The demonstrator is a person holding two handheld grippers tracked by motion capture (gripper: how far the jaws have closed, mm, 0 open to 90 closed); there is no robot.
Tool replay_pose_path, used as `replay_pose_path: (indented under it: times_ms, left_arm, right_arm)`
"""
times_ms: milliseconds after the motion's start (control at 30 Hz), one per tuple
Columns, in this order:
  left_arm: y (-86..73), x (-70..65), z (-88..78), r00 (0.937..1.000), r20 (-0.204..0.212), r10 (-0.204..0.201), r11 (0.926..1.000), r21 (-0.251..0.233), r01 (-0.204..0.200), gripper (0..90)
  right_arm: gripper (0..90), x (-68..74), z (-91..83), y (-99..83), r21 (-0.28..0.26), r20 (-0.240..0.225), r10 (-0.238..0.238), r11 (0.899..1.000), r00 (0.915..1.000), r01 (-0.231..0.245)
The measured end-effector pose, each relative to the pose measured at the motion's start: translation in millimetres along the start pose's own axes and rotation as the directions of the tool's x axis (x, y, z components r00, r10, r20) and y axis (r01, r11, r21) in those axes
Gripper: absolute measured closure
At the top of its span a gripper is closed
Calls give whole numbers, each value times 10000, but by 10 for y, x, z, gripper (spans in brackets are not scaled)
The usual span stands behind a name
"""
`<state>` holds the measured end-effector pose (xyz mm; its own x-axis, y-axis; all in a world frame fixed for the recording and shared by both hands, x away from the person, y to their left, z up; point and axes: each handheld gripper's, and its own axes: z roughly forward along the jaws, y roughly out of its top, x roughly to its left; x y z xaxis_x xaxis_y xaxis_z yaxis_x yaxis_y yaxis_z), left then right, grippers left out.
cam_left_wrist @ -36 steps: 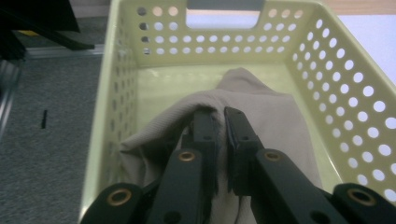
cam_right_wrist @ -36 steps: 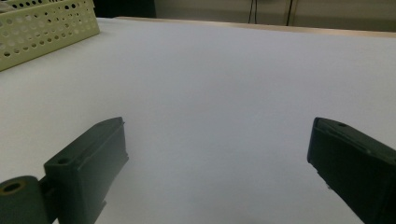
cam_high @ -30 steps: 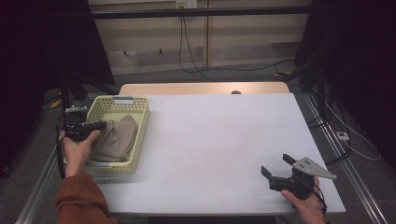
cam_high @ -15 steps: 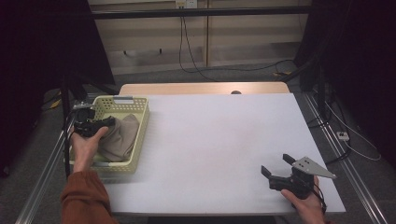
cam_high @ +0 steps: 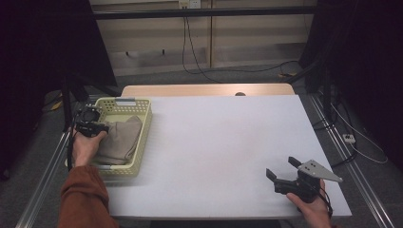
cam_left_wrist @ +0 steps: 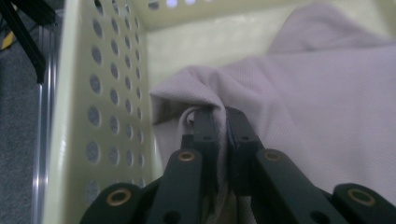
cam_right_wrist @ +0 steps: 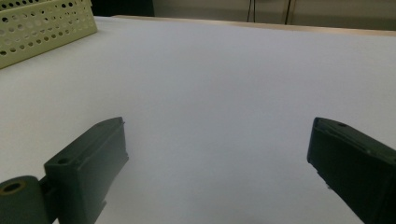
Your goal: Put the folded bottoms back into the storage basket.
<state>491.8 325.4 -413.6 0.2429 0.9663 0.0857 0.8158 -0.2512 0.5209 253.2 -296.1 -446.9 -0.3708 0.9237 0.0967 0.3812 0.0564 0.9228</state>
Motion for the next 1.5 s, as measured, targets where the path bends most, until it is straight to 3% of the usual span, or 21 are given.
replay_pose_path:
  times_ms: [200, 300, 433, 500, 600, 700, 767, 867, 1033, 1267, 1333, 1400, 1500]
  left_arm:
    - [4, 0, 35, 9997, 163, -206, 9974, 692, 194, 848]
    - [12, -19, 26, 9981, 512, -330, 9956, 896, 283, 849]
    - [20, -86, 18, 9898, 1339, -491, 9938, 1059, 350, 849]
    - [36, -141, 4, 9906, 1333, -315, 9929, 1180, 157, 849]
    - [33, -150, -4, 9889, 1444, -362, 9922, 1234, 183, 849]
    - [5, -98, -9, 9853, 1663, -392, 9946, 1009, 226, 848]
    - [-17, -68, -5, 9865, 1597, -357, 9963, 833, 225, 847]
    - [-27, -54, -4, 9919, 1259, -189, 9977, 670, 105, 844]
    - [-23, -28, -10, 9950, 863, -506, 9984, 313, 480, 844]
    - [-50, 1, -82, 9909, 1164, -679, 9977, -6, 684, 838]
    - [-48, -4, -120, 9907, 1196, -649, 9974, -233, 682, 800]
    - [-48, 17, -172, 9922, 1139, -497, 9966, -595, 568, 699]
    - [-55, 19, -243, 9925, 1147, -433, 9896, -1312, 583, 622]
  right_arm:
    - [45, -2, 7, -2, 32, 13, -13, 10000, 10000, 13]
    - [45, 0, 6, -2, 49, -8, -39, 10000, 10000, 39]
    - [45, -2, 10, -2, 59, -9, -31, 10000, 10000, 31]
    - [45, -1, 11, -2, 60, -10, -33, 10000, 10000, 33]
    - [45, -3, 10, -2, 64, -7, -25, 10000, 10000, 25]
    - [45, -4, 9, -2, 68, 9, -13, 10000, 10000, 13]
    - [45, -5, 9, -2, 60, 7, -16, 10000, 10000, 16]
    - [45, -5, 8, -2, 68, 17, -8, 10000, 10000, 8]
    - [45, -6, 3, -1, 40, 26, 23, 10000, 10000, -24]
    - [45, -9, 3, -1, 32, 29, 15, 10000, 10000, -15]
    - [45, -8, 2, 0, 26, 34, 20, 10000, 10000, -20]
    - [45, -8, 4, 0, 33, 30, 20, 10000, 10000, -20]
    - [45, -8, 5, -1, 36, 28, 16, 10000, 10000, -17]
